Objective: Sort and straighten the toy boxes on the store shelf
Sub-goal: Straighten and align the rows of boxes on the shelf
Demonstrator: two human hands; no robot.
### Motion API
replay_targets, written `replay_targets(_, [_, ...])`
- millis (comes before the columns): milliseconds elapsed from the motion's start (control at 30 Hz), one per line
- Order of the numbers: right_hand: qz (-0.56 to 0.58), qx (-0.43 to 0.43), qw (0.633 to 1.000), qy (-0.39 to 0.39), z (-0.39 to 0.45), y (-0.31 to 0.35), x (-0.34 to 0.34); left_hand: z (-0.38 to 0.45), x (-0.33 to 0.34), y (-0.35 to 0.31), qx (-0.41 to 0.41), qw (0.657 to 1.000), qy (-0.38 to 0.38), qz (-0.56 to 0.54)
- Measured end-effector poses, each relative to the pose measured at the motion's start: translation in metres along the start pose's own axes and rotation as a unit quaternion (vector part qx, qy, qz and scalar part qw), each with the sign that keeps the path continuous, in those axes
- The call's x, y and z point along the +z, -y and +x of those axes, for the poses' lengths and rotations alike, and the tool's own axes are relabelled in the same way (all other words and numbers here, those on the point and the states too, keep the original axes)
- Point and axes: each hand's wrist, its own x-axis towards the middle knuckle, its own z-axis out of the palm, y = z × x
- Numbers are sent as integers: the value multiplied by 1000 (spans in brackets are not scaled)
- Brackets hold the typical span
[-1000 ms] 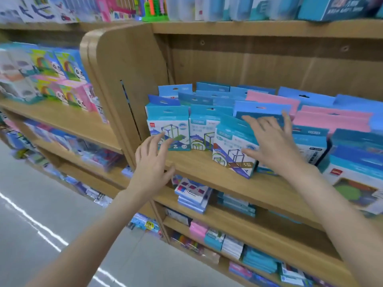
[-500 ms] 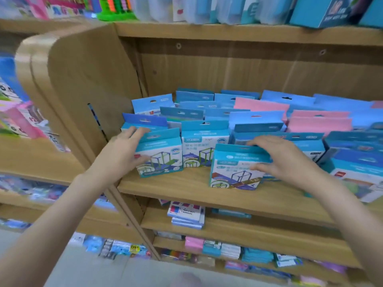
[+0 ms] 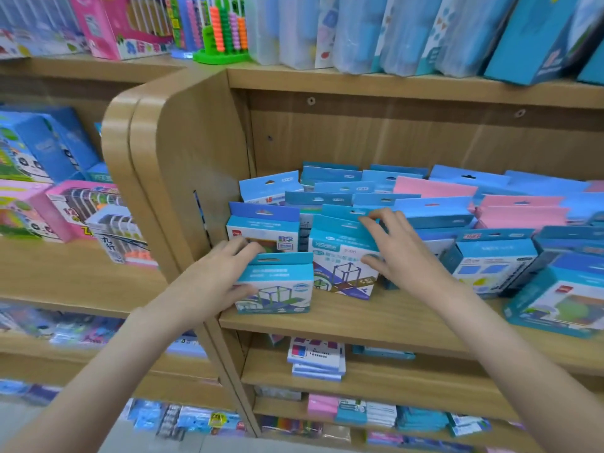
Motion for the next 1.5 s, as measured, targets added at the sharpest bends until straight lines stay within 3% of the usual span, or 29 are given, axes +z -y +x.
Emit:
replay_targets(200, [155, 60, 984, -62, -19, -14, -16, 35, 11, -26, 17, 1000, -11, -20])
replay_targets(333, [109, 110, 981, -120, -32, -51, -37, 55, 22, -44, 22, 997, -51, -57])
replay_targets(500, [70, 186, 980, 23, -48, -91, -43, 69, 30, -65, 14, 999, -33, 28])
replay_targets(567, [76, 198, 977, 34, -47, -94, -35, 74, 33, -70, 0, 998, -37, 47])
replay_targets(800, [-13, 171, 984, -56, -38, -99, -6, 76, 46, -74, -27, 997, -73, -16])
replay_targets(967, [77, 94, 990, -69, -39, -112, -7, 75, 48, -74, -36, 995, -83, -50])
replay_targets(1133, [202, 77, 970, -112, -47, -123, -19, 73, 52, -72, -33, 991, -112, -60])
replay_targets(1300, [238, 83, 964, -85, -48, -126, -23, 77, 55, -76, -53, 991, -108, -53])
replay_targets(1500, [257, 40, 963, 67, -50, -136, -43, 84, 51, -81, -71, 992, -91, -51])
